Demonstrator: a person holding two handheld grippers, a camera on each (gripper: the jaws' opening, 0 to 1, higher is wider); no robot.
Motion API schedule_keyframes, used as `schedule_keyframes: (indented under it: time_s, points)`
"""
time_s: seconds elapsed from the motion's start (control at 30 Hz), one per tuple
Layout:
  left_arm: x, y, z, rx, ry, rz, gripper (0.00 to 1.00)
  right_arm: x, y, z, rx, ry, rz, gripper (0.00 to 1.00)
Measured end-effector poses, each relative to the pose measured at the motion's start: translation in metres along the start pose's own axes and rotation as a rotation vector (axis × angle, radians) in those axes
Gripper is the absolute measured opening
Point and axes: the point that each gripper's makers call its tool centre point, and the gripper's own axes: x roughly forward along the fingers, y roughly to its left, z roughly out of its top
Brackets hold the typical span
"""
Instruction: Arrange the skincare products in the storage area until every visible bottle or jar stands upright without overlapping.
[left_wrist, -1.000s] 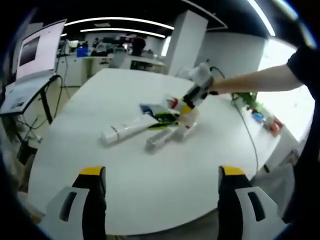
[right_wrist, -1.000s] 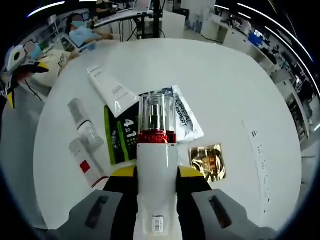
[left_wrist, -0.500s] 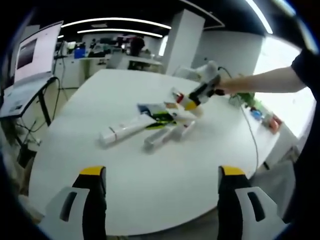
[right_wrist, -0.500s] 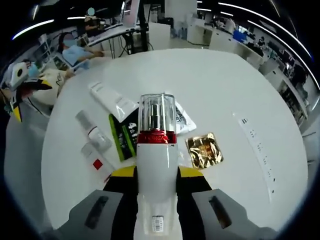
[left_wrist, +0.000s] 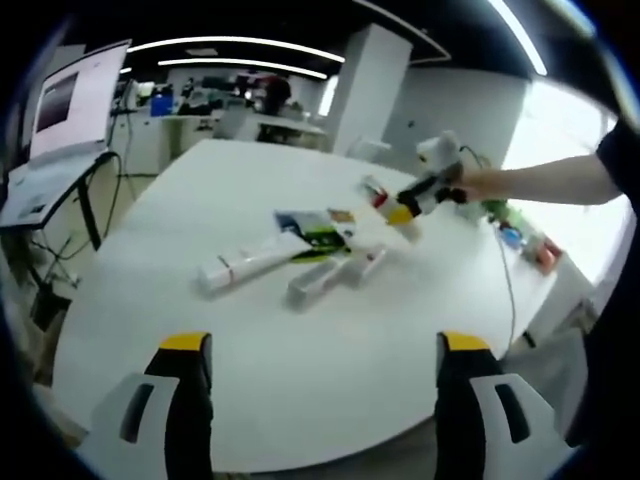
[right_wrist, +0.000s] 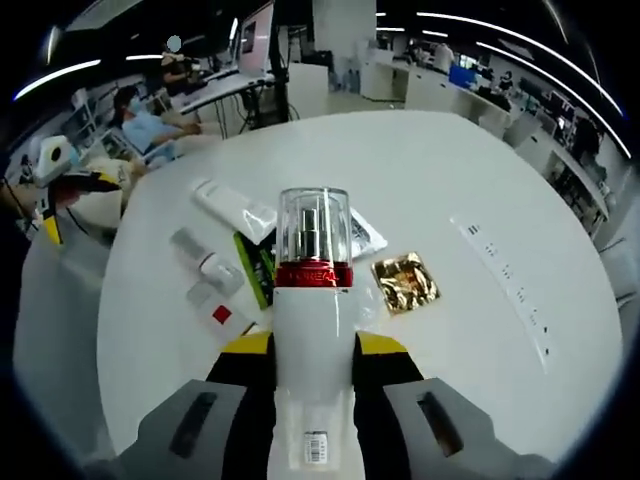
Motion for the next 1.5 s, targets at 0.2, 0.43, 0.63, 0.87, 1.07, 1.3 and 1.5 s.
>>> schedule_keyframes:
  time_s: [0.2,0.43,0.63,0.87,1.07,1.3,1.5]
  points:
    - [0.0,-0.003,0.002,0.008,-0.003,-0.003,0.84,-0.01,0.0,0.001,0.056,-0.059,-0.001,0.28]
    - [0.0,-0.003,0.002,0.018,-0.008,-0.001,0.84,-0.027,0.008,0.008,0.143,-0.155,-0.008,0.28]
    - [0.0,-0.005,0.003,0.03,-0.006,-0.003,0.84,-0.04,0.013,0.013,0.181,-0.214,-0.018,0.28]
    - [0.0,-0.009,0.003,0.046,-0.004,-0.009,0.84,-0.054,0.026,0.018,0.2,-0.275,-0.033,0.28]
    - [-0.004,0.005,0.008,-0.011,-0.038,0.025,0.84,-0.065,0.04,0.029,0.232,-0.362,-0.024,0.28]
    - [-0.004,0.003,0.009,0.003,-0.04,0.027,0.84,-0.08,0.061,0.043,0.234,-0.437,-0.019,0.28]
    - [-0.004,0.01,0.009,-0.028,-0.046,0.031,0.84,-0.092,0.078,0.052,0.208,-0.479,-0.013,0.28]
